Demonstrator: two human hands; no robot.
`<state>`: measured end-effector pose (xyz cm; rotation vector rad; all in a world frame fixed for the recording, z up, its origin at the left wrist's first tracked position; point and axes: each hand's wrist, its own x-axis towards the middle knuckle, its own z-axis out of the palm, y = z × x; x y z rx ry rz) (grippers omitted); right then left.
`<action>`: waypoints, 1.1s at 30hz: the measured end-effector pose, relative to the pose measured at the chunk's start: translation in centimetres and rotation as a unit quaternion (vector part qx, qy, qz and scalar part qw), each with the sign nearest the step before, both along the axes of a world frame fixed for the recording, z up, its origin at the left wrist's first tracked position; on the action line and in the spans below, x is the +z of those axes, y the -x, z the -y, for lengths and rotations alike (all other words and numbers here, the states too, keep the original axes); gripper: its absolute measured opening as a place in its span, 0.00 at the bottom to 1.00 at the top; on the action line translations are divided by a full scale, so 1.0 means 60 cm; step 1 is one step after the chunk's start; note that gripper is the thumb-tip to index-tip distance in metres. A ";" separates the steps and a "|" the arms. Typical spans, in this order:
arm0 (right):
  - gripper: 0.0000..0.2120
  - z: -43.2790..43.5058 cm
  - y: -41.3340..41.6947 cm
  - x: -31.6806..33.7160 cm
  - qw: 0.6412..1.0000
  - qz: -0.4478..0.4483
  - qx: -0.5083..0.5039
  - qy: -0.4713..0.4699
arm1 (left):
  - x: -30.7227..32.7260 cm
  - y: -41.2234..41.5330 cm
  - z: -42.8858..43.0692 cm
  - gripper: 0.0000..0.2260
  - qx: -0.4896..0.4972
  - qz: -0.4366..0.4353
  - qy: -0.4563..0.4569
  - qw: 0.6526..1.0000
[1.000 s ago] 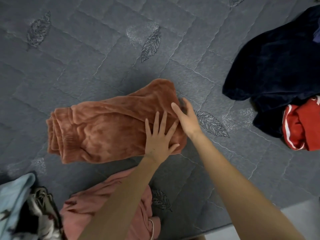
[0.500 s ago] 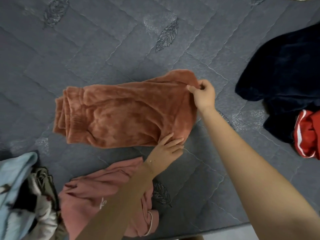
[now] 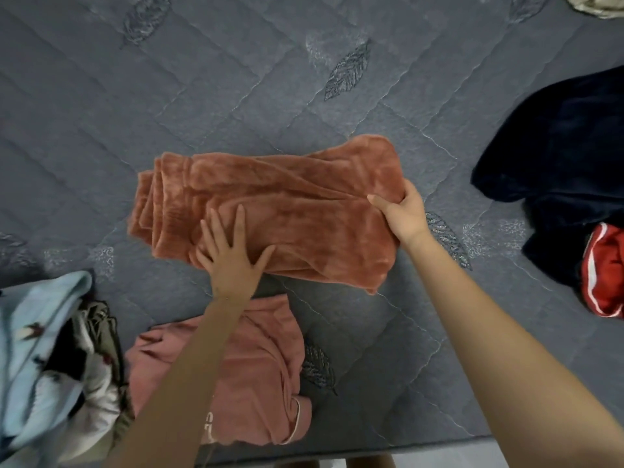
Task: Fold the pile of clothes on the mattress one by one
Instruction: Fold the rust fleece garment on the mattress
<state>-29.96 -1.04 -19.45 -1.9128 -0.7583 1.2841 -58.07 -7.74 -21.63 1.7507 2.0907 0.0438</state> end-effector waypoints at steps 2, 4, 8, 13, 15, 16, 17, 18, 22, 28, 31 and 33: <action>0.17 0.012 0.000 0.003 1.000 0.023 0.003 -0.017 | 0.000 0.018 -0.005 0.41 -0.005 0.008 0.021 1.000; 0.16 0.024 -0.006 0.008 0.999 0.040 -0.009 -0.026 | 0.006 0.018 -0.006 0.40 -0.023 0.023 0.015 0.999; 0.15 0.052 -0.046 0.033 0.997 0.048 -0.057 -0.025 | 0.025 -0.011 0.001 0.30 -0.025 0.050 -0.036 0.998; 0.15 0.111 -0.109 0.057 0.997 0.052 -0.051 -0.006 | 0.040 -0.113 0.000 0.19 -0.128 0.006 -0.164 0.978; 0.14 0.127 -0.135 0.062 0.993 0.079 -0.080 -0.022 | 0.039 -0.159 -0.016 0.20 -0.225 0.009 -0.155 0.962; 0.14 0.133 -0.147 0.063 0.991 0.092 -0.094 -0.026 | 0.036 -0.175 -0.026 0.21 -0.263 0.000 -0.127 0.957; 0.14 0.140 -0.157 0.060 0.990 0.095 -0.106 -0.024 | 0.031 -0.184 -0.037 0.24 -0.285 -0.014 -0.085 0.955; 0.15 0.147 -0.164 0.055 0.990 0.087 -0.112 -0.014 | 0.025 -0.188 -0.048 0.27 -0.292 -0.029 -0.038 0.955; 0.28 0.165 -0.160 0.024 0.995 0.003 -0.069 0.071 | 0.002 -0.169 -0.083 0.36 -0.271 -0.050 0.091 0.957; 0.33 0.176 -0.128 0.026 0.992 0.091 -0.017 0.089 | 0.015 -0.171 -0.042 0.32 -0.389 -0.036 -0.034 0.920; 0.26 0.155 -0.098 0.061 0.995 0.089 -0.043 0.022 | 0.017 -0.163 -0.031 0.31 -0.376 -0.048 0.055 0.924; 0.25 0.130 -0.068 0.092 0.998 0.051 -0.028 -0.028 | 0.027 -0.158 -0.032 0.26 -0.299 0.051 0.043 0.952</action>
